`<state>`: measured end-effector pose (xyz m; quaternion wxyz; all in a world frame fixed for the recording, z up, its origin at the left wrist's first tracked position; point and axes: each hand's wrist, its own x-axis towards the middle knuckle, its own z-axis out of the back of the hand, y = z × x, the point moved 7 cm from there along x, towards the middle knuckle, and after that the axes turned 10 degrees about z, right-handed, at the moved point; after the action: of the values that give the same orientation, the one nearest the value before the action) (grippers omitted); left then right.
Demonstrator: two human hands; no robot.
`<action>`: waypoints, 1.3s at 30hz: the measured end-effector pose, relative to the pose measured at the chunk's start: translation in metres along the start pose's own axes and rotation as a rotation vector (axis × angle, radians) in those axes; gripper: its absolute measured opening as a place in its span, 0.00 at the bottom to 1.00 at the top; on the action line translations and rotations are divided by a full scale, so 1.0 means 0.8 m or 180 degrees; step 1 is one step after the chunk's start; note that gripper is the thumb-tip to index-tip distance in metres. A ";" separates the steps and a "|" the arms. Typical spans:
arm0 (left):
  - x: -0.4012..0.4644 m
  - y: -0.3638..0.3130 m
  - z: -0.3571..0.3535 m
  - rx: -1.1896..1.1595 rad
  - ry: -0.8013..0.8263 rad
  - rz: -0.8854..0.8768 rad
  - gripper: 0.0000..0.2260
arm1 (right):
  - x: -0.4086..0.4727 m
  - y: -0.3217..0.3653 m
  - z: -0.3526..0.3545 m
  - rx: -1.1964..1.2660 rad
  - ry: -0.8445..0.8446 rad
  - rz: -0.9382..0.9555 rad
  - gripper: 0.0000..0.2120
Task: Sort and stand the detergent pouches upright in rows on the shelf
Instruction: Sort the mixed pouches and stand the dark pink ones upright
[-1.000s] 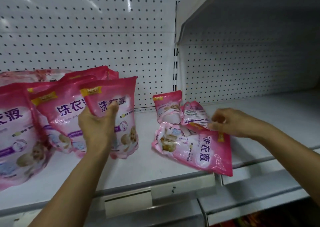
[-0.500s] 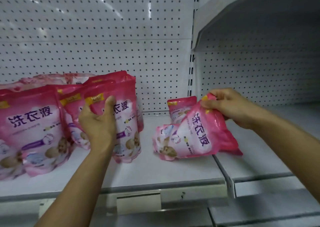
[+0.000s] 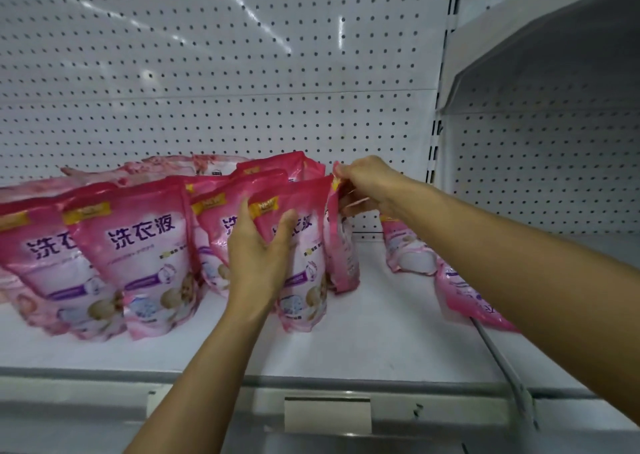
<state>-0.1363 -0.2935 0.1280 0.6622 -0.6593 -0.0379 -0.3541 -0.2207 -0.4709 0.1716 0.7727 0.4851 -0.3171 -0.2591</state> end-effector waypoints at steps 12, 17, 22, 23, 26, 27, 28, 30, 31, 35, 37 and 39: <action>-0.012 0.016 -0.007 0.0212 -0.0081 -0.0081 0.22 | -0.058 -0.131 -0.069 -0.0252 0.0375 0.0802 0.34; -0.016 -0.004 -0.003 0.0381 -0.0400 -0.0614 0.39 | -0.030 -0.132 -0.073 -0.0240 0.0606 0.0701 0.36; -0.023 -0.012 0.001 0.0842 -0.0725 -0.1114 0.42 | -0.040 -0.129 0.006 -0.1555 -0.0096 0.0939 0.26; -0.027 -0.018 0.003 0.0926 -0.0818 -0.1282 0.41 | -0.036 -0.136 0.028 -0.2388 -0.0258 0.0839 0.26; -0.051 -0.040 0.002 0.1025 -0.1018 -0.2114 0.32 | -0.019 -0.182 0.068 -0.3602 0.0070 0.0249 0.24; -0.060 -0.047 -0.003 0.0986 -0.0966 -0.2391 0.29 | -0.017 -0.192 0.072 -0.3612 0.0207 0.0217 0.19; -0.070 -0.051 -0.010 0.0905 -0.0794 -0.2606 0.25 | -0.016 -0.197 0.075 -0.3596 0.0265 0.0252 0.15; -0.088 -0.052 -0.036 0.0731 -0.0126 -0.2744 0.20 | -0.018 -0.193 0.078 -0.3674 0.0176 0.0389 0.13; -0.094 -0.048 -0.052 0.0704 0.0270 -0.2638 0.17 | -0.022 -0.186 0.077 -0.3805 0.0128 0.0483 0.12; -0.097 0.002 -0.123 0.0848 0.1589 -0.1041 0.17 | -0.069 -0.165 0.062 -0.3791 0.0229 0.0770 0.11; -0.091 0.041 -0.155 0.0444 0.2094 0.0383 0.26 | -0.106 -0.149 0.052 -0.3734 0.0323 0.0930 0.12; -0.086 0.075 -0.179 0.0066 0.2294 0.1619 0.33 | -0.140 -0.129 0.045 -0.3561 0.0374 0.1146 0.13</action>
<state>-0.2158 -0.4007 0.0232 0.7058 -0.4753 0.3554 -0.3868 -0.3315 -0.4537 0.0626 0.9592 -0.0440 -0.1663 -0.2245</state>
